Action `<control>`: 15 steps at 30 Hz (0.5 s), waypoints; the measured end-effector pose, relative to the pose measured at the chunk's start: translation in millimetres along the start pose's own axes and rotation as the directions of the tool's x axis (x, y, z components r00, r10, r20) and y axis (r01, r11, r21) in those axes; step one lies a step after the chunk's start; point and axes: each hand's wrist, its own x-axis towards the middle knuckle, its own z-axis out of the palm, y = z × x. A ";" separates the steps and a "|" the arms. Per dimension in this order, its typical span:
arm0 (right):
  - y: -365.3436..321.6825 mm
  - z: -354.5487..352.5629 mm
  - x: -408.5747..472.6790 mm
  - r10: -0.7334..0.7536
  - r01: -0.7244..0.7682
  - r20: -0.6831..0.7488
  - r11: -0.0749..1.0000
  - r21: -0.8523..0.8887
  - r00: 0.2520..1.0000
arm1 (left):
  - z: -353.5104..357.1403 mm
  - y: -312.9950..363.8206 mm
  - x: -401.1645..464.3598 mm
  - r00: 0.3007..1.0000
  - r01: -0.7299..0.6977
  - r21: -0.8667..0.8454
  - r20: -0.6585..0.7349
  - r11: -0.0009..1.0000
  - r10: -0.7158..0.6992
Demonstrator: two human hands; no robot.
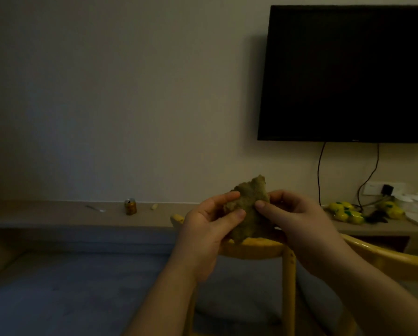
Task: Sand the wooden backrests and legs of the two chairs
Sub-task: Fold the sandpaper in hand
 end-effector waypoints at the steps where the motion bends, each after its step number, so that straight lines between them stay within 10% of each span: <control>1: 0.5 -1.3 -7.5 -0.005 0.005 -0.013 1.000 0.018 1.000 | 0.2 2.1 -7.0 1.000 0.018 0.038 0.023 0.999 -0.019; 8: -8.7 -8.6 -45.8 -0.093 0.095 0.024 0.987 -0.131 0.995 | 3.2 14.4 -40.1 0.996 0.024 0.346 0.078 0.938 -0.054; 12: -2.5 -15.5 -50.3 -0.166 0.228 0.160 0.807 -0.546 0.973 | -9.5 -0.2 -54.1 0.995 0.047 0.221 0.080 0.974 -0.067; 15: 18.1 -10.0 -43.1 0.015 0.140 0.322 0.880 -0.454 0.946 | -25.4 -18.8 -61.3 0.986 0.109 0.159 0.107 0.981 -0.127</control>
